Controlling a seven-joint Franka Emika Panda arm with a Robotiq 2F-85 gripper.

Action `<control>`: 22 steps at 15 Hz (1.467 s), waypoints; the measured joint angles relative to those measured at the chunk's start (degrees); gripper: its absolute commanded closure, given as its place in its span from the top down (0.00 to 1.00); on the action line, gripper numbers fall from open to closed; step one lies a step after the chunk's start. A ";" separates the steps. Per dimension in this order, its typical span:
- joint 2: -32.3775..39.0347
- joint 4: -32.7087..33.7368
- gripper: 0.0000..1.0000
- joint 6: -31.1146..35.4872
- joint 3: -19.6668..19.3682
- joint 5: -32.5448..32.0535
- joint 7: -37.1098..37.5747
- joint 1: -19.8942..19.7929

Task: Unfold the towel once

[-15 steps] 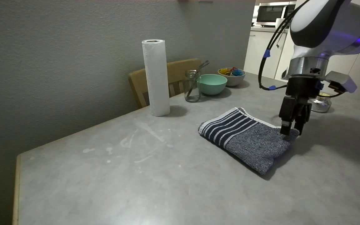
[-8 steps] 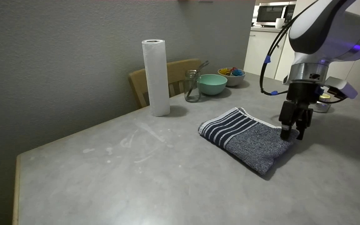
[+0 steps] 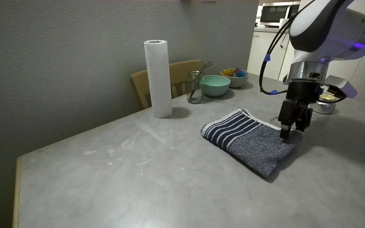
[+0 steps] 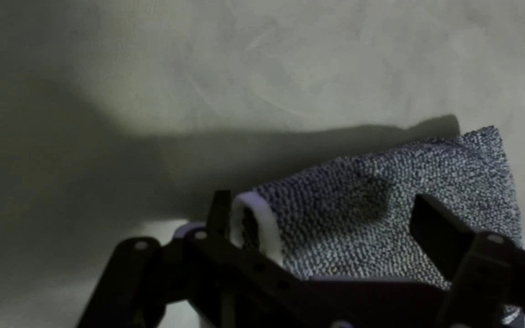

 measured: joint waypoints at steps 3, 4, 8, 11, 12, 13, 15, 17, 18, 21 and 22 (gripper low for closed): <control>-0.02 0.30 1.00 -0.24 0.05 -0.52 1.32 0.87; -0.02 0.34 1.00 -0.33 0.05 -0.64 1.62 1.12; -0.03 0.58 1.00 -1.19 0.05 -2.35 3.70 2.03; -0.14 1.16 1.00 -1.96 0.05 -4.58 5.81 2.75; -0.23 1.44 1.00 -2.22 0.05 -5.24 6.40 2.97; -0.35 1.67 1.00 -2.41 0.05 -5.80 6.90 3.15; -0.73 1.91 1.00 -2.75 0.05 -6.35 7.42 3.40; -1.14 1.99 1.00 -3.11 0.05 -6.86 7.71 3.52; -1.34 2.00 1.00 -3.22 0.05 -6.99 7.80 3.58; -1.47 2.07 1.00 -3.47 0.05 -7.00 7.88 3.69; -1.47 2.08 1.00 -3.58 0.04 -7.00 7.89 3.69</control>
